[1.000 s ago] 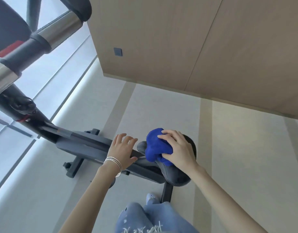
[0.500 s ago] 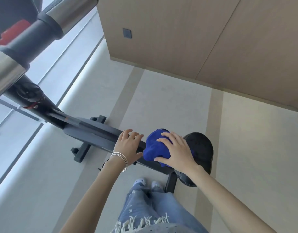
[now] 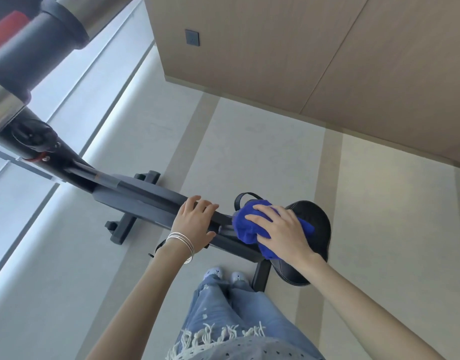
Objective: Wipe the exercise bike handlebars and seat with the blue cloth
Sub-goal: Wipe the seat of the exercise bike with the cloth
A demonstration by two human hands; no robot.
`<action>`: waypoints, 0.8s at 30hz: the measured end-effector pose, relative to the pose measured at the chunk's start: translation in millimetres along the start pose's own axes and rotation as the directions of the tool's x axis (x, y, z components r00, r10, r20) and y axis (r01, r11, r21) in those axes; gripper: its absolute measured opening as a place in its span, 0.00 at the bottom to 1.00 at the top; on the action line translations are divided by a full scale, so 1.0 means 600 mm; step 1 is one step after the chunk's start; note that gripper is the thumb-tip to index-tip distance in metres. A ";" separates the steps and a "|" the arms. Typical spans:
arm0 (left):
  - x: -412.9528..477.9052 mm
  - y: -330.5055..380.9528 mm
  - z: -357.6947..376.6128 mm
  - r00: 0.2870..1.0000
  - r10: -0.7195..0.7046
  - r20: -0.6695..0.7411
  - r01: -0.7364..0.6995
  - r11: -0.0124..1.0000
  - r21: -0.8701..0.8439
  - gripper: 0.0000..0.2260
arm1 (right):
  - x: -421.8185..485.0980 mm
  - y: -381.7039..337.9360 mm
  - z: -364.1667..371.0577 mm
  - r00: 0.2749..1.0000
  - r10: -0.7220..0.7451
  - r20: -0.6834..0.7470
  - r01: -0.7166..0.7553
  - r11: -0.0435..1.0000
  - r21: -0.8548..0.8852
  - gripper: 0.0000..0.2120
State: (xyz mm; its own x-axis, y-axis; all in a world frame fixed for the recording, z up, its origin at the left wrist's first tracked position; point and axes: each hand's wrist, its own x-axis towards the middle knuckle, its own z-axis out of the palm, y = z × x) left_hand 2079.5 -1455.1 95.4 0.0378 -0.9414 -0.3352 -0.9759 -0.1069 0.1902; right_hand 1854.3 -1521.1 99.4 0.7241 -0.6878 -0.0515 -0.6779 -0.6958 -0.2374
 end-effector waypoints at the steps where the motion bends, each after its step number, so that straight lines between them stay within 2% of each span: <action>1: -0.001 0.002 0.004 1.000 0.002 0.004 -0.002 1.000 -0.003 0.30 | -0.014 0.009 -0.004 1.000 0.017 -0.020 -0.018 1.000 -0.018 0.23; 7: -0.002 0.018 0.026 0.999 0.014 0.034 -0.013 0.999 -0.031 0.30 | 0.009 -0.004 -0.007 0.991 0.123 0.045 -0.122 0.992 -0.034 0.20; 13: 0.015 0.023 0.026 0.998 0.026 0.058 -0.023 0.998 -0.058 0.30 | 0.051 -0.021 0.006 0.980 0.130 0.151 -0.126 0.991 -0.037 0.19; 18: 0.022 0.014 0.024 0.997 0.028 0.067 -0.024 0.998 -0.049 0.31 | -0.021 0.009 -0.006 1.000 -0.012 -0.018 0.010 0.996 -0.090 0.16; 21: 0.021 0.018 0.025 0.997 0.042 0.058 -0.040 0.998 -0.046 0.31 | -0.004 -0.011 -0.005 0.998 0.057 -0.028 -0.059 0.992 -0.110 0.15; 24: 0.021 0.026 0.026 0.998 0.067 0.021 -0.065 0.996 -0.058 0.31 | 0.038 -0.030 0.002 0.992 0.119 0.045 -0.117 0.992 -0.039 0.14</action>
State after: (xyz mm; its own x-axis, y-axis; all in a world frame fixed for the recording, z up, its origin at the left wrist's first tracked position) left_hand 2061.1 -1463.5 79.6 -0.0319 -0.9395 -0.3409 -0.9623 -0.0633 0.2645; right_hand 1883.1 -1523.9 101.5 0.6435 -0.7556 -0.1225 -0.7623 -0.6182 -0.1916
